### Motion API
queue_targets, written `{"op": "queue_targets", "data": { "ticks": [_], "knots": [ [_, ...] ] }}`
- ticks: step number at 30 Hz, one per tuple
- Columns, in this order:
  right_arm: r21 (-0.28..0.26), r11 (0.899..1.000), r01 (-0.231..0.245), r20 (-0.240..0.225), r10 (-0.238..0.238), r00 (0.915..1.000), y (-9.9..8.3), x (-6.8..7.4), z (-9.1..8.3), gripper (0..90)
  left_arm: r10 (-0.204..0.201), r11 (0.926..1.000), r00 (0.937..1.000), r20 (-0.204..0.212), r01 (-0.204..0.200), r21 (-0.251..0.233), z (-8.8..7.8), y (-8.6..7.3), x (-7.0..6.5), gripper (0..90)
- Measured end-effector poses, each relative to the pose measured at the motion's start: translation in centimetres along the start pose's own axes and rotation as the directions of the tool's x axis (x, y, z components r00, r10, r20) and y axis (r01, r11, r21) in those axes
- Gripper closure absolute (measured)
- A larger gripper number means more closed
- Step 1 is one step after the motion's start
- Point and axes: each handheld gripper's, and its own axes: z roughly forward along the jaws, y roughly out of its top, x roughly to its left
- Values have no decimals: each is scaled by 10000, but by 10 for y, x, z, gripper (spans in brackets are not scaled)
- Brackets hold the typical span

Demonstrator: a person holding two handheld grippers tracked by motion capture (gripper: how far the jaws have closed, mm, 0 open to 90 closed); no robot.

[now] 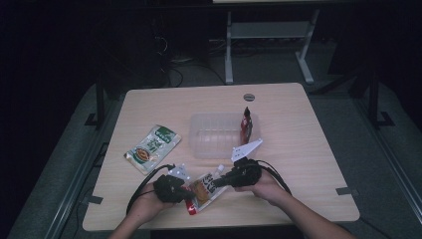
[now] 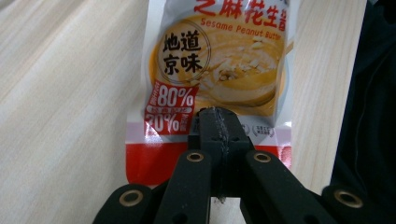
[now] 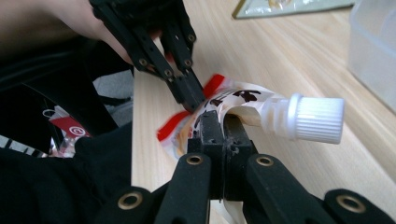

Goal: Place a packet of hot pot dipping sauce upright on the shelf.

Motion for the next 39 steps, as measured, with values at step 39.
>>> {"op": "queue_targets", "data": {
  "ticks": [39],
  "knots": [
    [-1887,9818,208,-772,-360,9964,20,15,-28,897,560,9941,9979,335,-526,-950,12,21,-16,564]
  ]
}}
